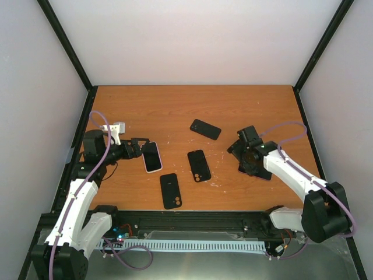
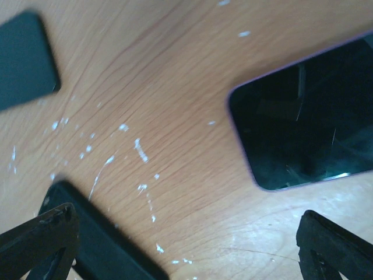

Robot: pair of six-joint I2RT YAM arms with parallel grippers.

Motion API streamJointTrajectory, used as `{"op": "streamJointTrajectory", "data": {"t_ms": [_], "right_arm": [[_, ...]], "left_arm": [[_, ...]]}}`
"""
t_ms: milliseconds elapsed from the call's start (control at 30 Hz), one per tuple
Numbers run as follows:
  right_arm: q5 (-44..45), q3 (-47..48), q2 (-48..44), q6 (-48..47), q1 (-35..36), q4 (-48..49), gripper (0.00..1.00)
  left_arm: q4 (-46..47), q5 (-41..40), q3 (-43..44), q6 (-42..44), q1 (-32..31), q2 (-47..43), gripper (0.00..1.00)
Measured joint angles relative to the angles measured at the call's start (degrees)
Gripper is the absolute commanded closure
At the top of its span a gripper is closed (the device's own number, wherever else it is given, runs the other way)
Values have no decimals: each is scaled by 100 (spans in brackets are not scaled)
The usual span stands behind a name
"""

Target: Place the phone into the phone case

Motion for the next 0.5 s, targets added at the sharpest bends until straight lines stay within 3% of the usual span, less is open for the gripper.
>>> {"op": "streamJointTrajectory", "data": {"t_ms": [300, 500], "right_arm": [[122, -857, -326, 1027, -1215, -286, 0], [216, -1038, -459, 1384, -1410, -249, 0]], "left_arm": [[0, 42, 0, 0, 0, 0, 1], [2, 46, 0, 0, 0, 0, 0]]}}
